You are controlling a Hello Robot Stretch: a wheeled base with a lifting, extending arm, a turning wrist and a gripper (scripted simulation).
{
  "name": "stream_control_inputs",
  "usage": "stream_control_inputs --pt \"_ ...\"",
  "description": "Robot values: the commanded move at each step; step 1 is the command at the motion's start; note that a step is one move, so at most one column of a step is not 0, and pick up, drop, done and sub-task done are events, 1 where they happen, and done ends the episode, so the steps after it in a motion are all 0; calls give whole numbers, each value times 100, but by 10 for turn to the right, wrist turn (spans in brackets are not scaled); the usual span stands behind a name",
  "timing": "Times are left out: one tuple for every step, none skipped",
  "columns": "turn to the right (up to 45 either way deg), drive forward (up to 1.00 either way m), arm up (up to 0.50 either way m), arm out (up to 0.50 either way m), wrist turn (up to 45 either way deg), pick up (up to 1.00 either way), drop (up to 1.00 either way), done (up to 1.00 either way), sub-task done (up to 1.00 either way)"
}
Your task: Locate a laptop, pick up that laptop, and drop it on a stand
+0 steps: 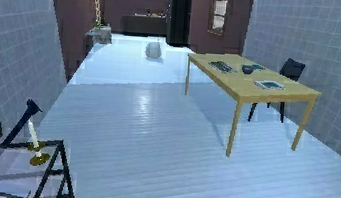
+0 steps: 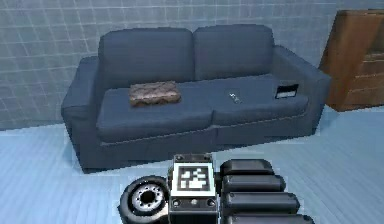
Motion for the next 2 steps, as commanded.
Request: stream_control_inputs --pt "150 0 0 0 0 0 0 0 0" --pt "0 25 0 0 0 0 0 0 0"
